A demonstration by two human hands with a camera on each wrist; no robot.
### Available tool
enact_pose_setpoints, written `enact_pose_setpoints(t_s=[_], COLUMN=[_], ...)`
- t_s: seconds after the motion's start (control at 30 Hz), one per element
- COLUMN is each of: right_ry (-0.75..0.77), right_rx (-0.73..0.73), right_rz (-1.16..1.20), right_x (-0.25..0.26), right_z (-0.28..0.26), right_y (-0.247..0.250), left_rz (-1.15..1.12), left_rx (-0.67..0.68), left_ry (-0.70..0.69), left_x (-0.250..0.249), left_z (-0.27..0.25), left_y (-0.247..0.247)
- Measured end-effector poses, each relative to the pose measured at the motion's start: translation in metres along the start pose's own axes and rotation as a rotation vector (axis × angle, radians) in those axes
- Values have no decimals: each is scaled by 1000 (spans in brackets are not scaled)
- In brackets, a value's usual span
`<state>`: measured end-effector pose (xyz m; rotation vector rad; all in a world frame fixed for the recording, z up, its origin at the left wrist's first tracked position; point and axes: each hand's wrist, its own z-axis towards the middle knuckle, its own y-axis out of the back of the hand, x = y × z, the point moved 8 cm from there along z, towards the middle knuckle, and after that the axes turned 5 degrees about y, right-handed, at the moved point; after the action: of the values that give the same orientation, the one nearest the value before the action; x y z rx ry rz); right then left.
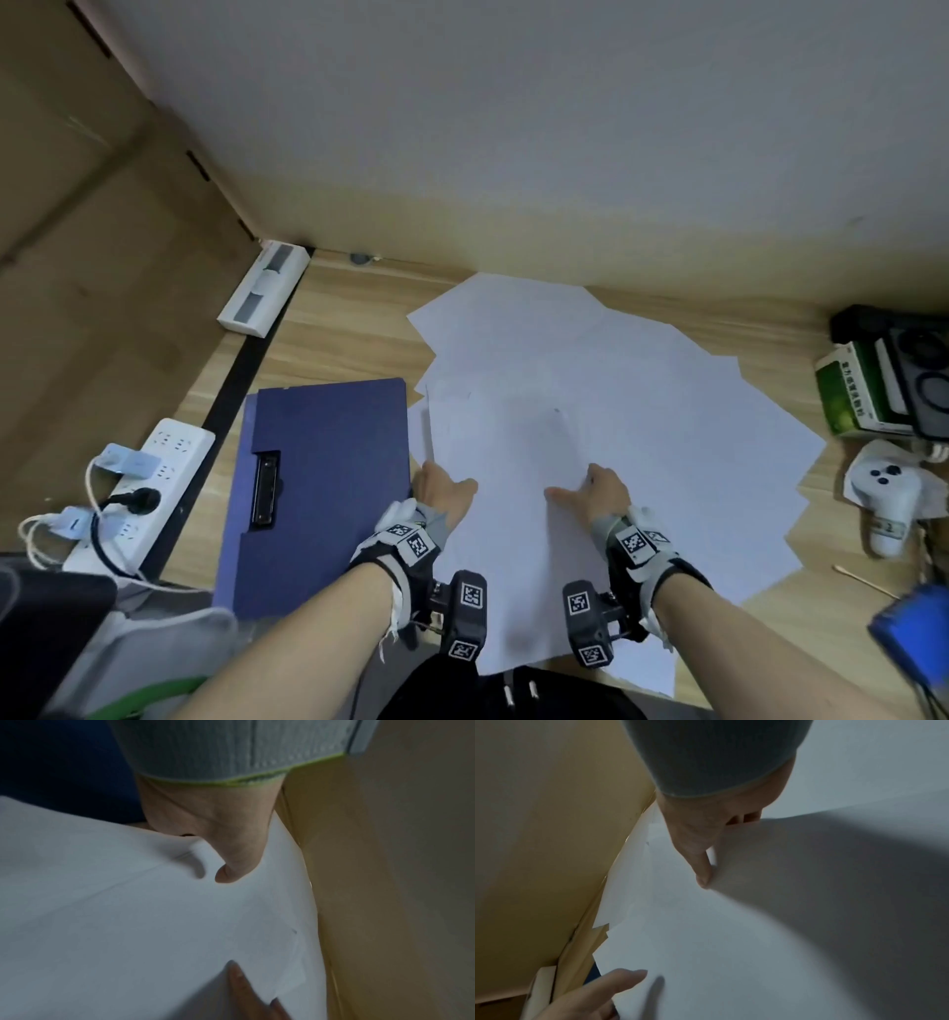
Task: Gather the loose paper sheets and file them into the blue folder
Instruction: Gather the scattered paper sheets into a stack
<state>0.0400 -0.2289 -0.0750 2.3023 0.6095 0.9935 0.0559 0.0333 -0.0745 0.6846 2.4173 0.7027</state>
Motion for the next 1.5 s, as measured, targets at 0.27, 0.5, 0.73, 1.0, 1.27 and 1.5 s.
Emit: enact_pose_setpoints(t_s=[0.27,0.5,0.73,1.0,1.27,1.5], right_ry=[-7,73,292,522,390,361], right_rx=[-22,-117,-81,-213,-91,-91], right_rz=[235,547,640,817,765,893], right_x=[-8,6,72,117,60,74], right_z=[-17,-37,-43,-71,-59,-48], right_y=[10,93,182,250,161,177], left_rz=[-471,-437,-447,-614,-539,-586], left_rx=[359,360,336,253,305,256], left_ry=[78,-374,-764,-926,-720,-729], left_x=[1,-82,-184,-234,-153,-179], left_z=[-28,-82,-146,-185,-138,-144], left_y=[-16,25,97,141,53,74])
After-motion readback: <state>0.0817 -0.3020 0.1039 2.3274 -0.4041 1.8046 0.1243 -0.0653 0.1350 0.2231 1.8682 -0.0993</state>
